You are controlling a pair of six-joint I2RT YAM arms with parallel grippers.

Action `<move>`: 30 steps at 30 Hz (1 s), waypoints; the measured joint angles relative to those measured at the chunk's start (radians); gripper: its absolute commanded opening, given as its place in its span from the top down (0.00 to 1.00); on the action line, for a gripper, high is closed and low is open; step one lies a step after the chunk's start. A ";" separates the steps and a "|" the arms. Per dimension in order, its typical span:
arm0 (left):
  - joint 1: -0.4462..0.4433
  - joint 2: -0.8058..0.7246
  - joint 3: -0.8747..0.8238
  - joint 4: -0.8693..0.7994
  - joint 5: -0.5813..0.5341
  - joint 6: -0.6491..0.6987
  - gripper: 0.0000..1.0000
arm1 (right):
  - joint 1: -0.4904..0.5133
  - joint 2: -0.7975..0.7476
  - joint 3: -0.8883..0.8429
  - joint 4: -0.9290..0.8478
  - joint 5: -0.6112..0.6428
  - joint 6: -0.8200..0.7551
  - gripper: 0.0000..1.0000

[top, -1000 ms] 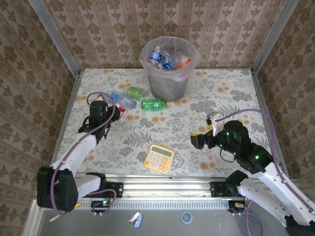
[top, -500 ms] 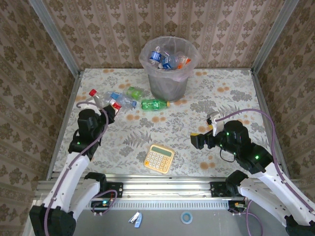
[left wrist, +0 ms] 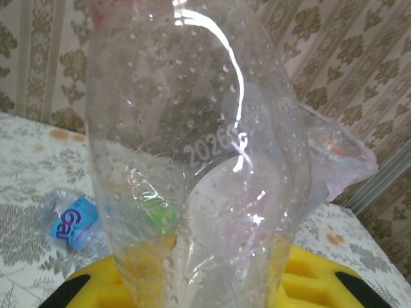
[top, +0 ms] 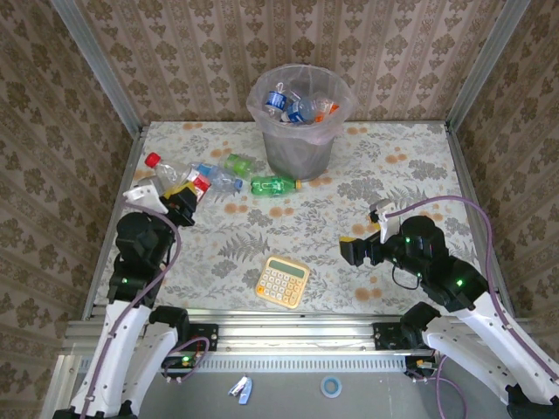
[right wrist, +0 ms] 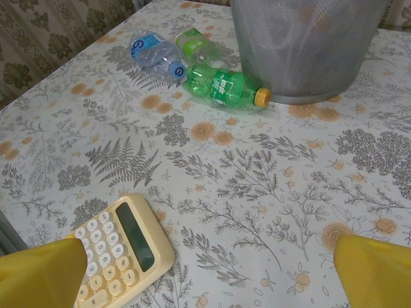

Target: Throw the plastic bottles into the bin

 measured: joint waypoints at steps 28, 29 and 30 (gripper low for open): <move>0.000 -0.013 0.141 0.290 -0.047 0.093 0.84 | 0.000 -0.007 -0.002 0.000 0.000 0.000 0.00; 0.000 -0.008 0.147 0.307 -0.052 0.095 0.84 | 0.000 -0.007 -0.003 0.000 0.000 0.000 0.00; 0.000 -0.004 0.152 0.321 -0.059 0.095 0.84 | 0.000 -0.007 -0.004 0.000 0.000 0.000 0.00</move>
